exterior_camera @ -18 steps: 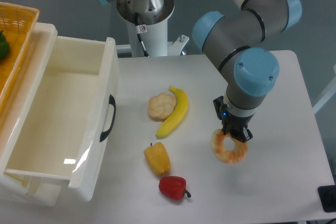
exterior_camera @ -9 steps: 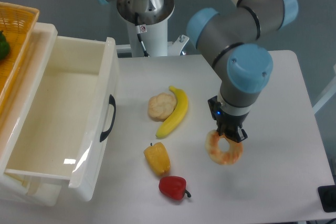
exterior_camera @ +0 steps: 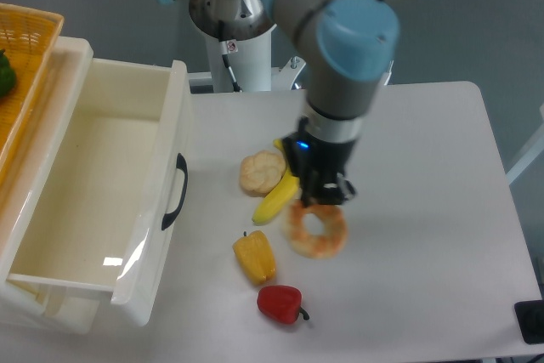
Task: Place the donuts in the upper white drawer
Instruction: 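Carry the held donut over the open white drawer, then lower the donut into the drawer and open the gripper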
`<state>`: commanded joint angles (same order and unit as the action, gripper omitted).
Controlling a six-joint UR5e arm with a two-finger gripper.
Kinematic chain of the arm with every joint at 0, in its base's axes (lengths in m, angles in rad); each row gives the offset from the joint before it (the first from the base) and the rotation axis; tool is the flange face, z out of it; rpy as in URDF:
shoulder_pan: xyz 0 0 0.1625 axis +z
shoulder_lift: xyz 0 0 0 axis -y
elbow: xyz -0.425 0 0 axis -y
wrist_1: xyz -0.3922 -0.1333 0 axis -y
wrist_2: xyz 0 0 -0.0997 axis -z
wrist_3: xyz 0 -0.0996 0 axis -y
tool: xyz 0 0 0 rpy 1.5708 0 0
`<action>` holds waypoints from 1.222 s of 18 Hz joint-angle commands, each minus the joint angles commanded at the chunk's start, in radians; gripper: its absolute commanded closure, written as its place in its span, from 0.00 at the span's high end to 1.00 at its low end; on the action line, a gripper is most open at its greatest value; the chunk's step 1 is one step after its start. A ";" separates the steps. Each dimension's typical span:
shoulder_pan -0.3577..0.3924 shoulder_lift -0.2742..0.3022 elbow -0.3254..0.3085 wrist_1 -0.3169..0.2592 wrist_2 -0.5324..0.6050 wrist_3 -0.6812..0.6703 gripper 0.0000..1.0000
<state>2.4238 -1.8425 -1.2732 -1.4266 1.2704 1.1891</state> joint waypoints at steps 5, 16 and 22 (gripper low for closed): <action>-0.113 0.060 -0.021 -0.002 -0.022 -0.123 0.00; -0.293 0.120 -0.101 -0.003 -0.017 -0.155 0.00; -0.319 0.121 -0.133 0.008 -0.023 -0.149 0.40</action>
<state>2.1046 -1.7211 -1.4066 -1.4190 1.2471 1.0400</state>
